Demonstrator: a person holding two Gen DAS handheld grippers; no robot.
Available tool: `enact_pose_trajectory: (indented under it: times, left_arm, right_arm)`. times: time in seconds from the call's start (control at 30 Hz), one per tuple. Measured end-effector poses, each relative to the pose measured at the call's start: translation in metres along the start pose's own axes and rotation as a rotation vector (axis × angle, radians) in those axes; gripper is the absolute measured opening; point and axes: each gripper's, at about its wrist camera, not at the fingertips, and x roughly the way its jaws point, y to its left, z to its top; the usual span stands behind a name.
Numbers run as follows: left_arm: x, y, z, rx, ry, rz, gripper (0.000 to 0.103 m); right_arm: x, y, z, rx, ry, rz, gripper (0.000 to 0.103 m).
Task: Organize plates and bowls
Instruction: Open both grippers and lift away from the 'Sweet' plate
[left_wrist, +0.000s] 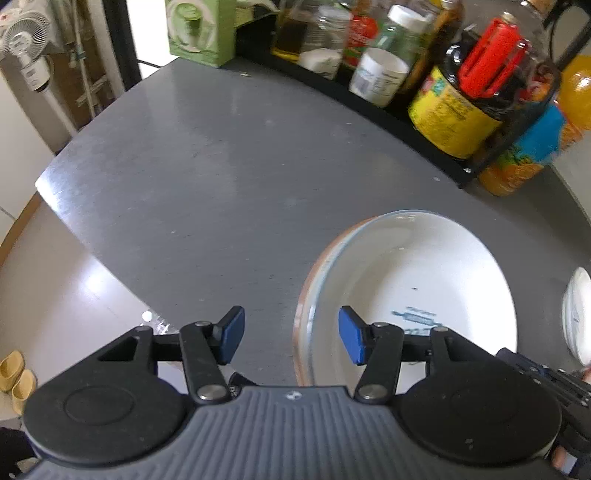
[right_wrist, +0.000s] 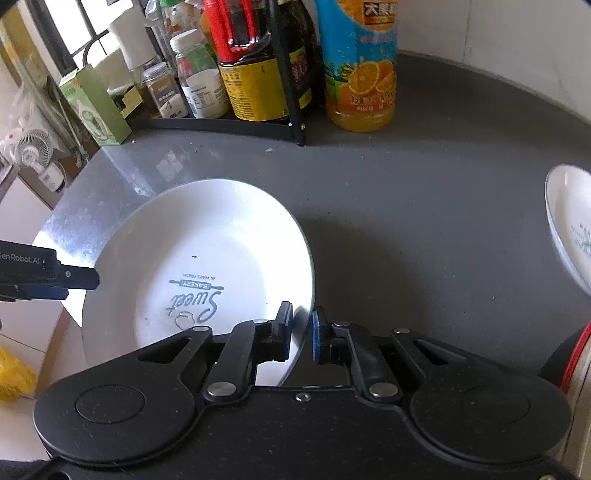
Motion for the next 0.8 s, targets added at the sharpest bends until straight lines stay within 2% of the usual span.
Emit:
enact_pose_trajectory:
  times: [0.23, 0.47, 0.63, 0.8]
  left_arm:
    - [0.0, 0.006, -0.003, -0.021, -0.002, 0.013, 0.055]
    - [-0.01, -0.01, 0.006, 0.005, -0.031, -0.015, 0.055]
    - [-0.017, -0.032, 0.012, 0.042, -0.047, -0.029, 0.055]
    - [-0.023, -0.056, 0.016, 0.067, -0.063, -0.05, 0.063]
  right_arm:
    - [0.006, 0.004, 0.004, -0.033, 0.019, -0.013, 0.015]
    - [-0.011, -0.011, 0.01, 0.049, 0.003, 0.058, 0.018]
    - [-0.028, -0.025, 0.014, 0.099, -0.017, 0.095, 0.025]
    - [-0.05, -0.045, 0.015, 0.145, -0.056, 0.109, 0.036]
